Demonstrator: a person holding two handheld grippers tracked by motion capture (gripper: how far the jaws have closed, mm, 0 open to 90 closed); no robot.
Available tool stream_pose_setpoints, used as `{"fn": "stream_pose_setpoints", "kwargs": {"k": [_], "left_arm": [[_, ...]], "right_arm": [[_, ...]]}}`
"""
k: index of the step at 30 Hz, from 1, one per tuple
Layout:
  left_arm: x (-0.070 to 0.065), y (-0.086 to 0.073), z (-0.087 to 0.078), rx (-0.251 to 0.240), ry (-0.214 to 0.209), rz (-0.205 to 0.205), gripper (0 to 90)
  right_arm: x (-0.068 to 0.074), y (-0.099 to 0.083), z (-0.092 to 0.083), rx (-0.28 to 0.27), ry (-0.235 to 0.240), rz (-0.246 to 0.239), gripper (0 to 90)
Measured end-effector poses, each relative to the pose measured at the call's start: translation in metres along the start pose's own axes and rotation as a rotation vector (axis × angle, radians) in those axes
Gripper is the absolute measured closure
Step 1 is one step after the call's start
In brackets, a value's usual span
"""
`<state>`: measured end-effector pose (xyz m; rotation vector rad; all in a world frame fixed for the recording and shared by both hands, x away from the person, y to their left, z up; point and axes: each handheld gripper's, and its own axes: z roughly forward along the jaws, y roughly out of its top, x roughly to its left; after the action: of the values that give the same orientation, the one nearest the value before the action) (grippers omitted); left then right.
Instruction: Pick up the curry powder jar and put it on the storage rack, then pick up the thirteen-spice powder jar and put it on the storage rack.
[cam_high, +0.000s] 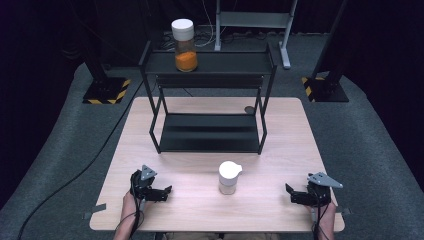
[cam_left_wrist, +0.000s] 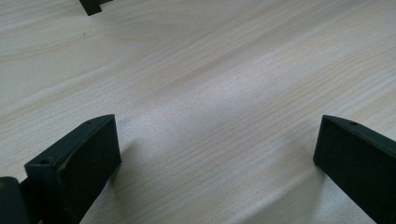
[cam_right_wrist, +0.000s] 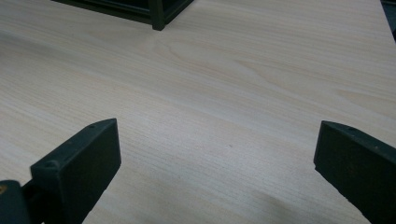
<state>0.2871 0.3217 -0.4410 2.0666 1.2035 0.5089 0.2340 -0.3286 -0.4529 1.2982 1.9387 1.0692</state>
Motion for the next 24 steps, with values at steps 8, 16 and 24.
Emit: {"fn": "stream_pose_setpoints", "kwargs": {"k": [8, 16, 24], "left_arm": [[0.000, 0.000, 0.000, 0.000, -0.001, -0.001, 0.0], [-0.003, 0.001, 0.000, 0.001, 0.013, -0.011, 0.1], [-0.003, 0.001, 0.000, 0.001, 0.014, -0.013, 0.1]], "right_arm": [[0.006, -0.001, -0.001, -0.008, -0.027, -0.010, 0.0], [0.013, 0.002, 0.001, 0.013, -0.053, -0.030, 0.0], [0.039, 0.008, 0.000, 0.014, -0.027, -0.022, 0.0]]}}
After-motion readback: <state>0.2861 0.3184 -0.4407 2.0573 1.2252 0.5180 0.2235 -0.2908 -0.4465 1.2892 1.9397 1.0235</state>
